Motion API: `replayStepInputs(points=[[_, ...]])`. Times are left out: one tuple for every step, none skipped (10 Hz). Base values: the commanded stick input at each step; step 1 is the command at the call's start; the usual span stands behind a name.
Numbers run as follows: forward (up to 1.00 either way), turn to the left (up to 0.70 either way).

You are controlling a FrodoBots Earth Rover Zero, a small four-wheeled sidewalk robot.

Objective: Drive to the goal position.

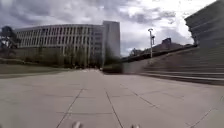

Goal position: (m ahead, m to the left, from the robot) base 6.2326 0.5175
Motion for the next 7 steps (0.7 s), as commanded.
replayStepInputs(points=[[0.7, 0.0], [0.7, 0.0], [0.7, 0.0], [0.7, 0.0], [0.7, 0.0], [0.7, 0.0], [0.7, 0.0]])
